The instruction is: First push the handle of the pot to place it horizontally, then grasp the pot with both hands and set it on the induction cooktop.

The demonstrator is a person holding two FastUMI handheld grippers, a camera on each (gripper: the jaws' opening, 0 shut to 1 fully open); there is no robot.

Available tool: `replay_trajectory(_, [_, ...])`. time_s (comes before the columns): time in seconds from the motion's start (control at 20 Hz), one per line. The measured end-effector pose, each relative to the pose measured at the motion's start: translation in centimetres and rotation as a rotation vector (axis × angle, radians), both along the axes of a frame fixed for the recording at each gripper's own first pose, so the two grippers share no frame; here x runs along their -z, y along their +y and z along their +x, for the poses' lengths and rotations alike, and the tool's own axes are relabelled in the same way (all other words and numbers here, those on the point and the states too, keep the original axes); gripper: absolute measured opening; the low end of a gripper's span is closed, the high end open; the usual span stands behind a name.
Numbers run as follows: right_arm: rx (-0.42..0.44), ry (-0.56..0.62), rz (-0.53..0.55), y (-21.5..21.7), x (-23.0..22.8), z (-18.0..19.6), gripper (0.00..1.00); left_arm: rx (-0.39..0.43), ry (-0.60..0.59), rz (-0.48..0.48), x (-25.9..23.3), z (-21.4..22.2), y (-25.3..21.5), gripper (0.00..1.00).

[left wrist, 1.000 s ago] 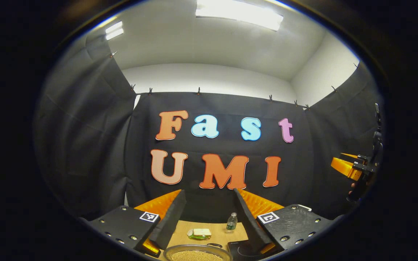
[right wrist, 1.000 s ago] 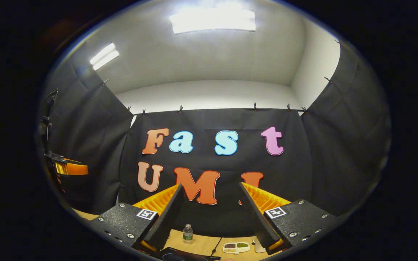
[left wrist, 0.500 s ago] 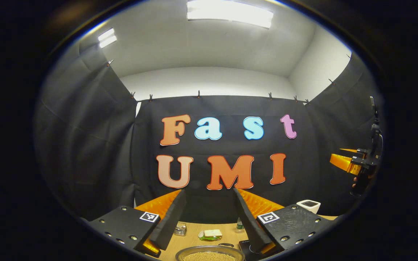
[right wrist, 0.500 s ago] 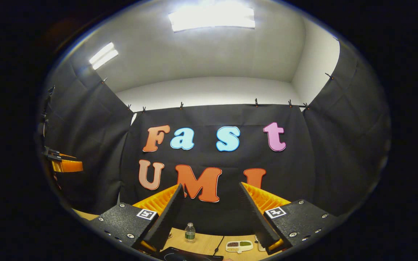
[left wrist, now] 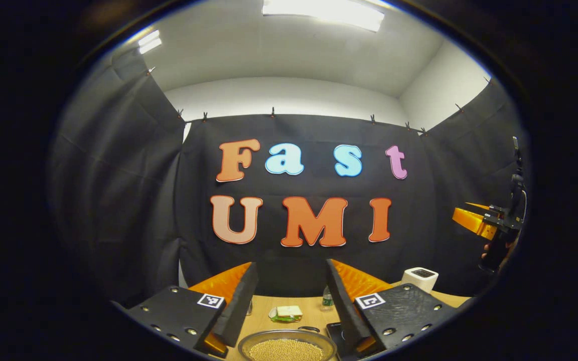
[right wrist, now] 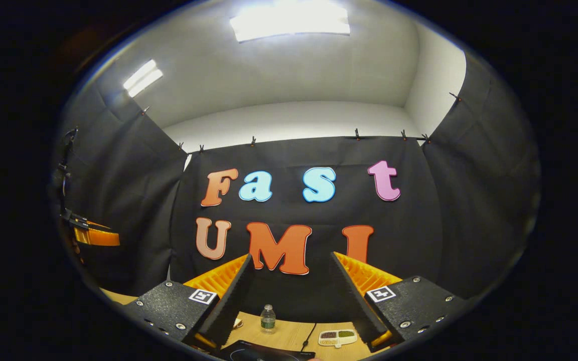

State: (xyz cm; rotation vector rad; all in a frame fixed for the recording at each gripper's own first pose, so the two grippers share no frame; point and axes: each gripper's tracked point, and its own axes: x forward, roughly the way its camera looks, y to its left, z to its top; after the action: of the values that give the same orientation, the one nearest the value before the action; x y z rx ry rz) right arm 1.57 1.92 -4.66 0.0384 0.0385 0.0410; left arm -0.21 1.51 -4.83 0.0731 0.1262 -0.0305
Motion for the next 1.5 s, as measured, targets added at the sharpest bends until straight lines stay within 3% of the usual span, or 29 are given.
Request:
replay_trajectory(0.05, [-0.005, 0.000, 0.001, 0.2, 0.3, 0.0, 0.93, 0.006, 0.019, -0.008, 0.8, 0.3, -0.1, 0.72])
replay_trajectory(0.25, [-0.025, 0.016, -0.012, 0.8, 2.0, 0.1, 0.93, 0.014, 0.133, -0.024, 5.1, 0.2, 0.2, 0.26])
replay_trajectory(0.3, [-0.031, 0.017, -0.016, 1.0, 2.3, -0.1, 0.93, 0.002, 0.165, -0.028, 6.1, 0.1, 0.4, 0.22])
replay_trajectory(0.35, [-0.030, 0.016, -0.017, 1.1, 2.5, -0.1, 0.93, -0.002, 0.199, -0.030, 7.5, 0.2, 0.7, 0.11])
replay_trajectory(0.45, [-0.029, 0.013, -0.019, 1.3, 3.1, 0.0, 0.93, -0.020, 0.273, -0.036, 10.1, -0.2, 1.4, 0.05])
replay_trajectory(0.8, [-0.049, 0.043, -0.035, 2.5, 6.1, 0.0, 0.93, -0.099, 0.543, -0.065, 19.0, -3.2, 3.7, 0.02])
replay_trajectory(0.85, [-0.049, 0.049, -0.038, 2.6, 6.6, 0.1, 0.97, -0.105, 0.583, -0.079, 20.3, -3.7, 3.8, 0.03])
replay_trajectory(0.9, [-0.050, 0.056, -0.040, 2.7, 7.1, 0.1, 0.93, -0.115, 0.620, -0.095, 21.4, -4.3, 3.9, 0.03])
replay_trajectory(1.15, [-0.057, 0.094, -0.041, 2.9, 9.4, 0.1, 0.93, -0.175, 0.824, -0.181, 27.1, -7.9, 5.2, 0.03])
replay_trajectory(1.5, [-0.076, 0.137, -0.060, 3.6, 12.2, 0.2, 0.93, -0.242, 1.005, -0.288, 30.9, -12.3, 5.4, 0.03])
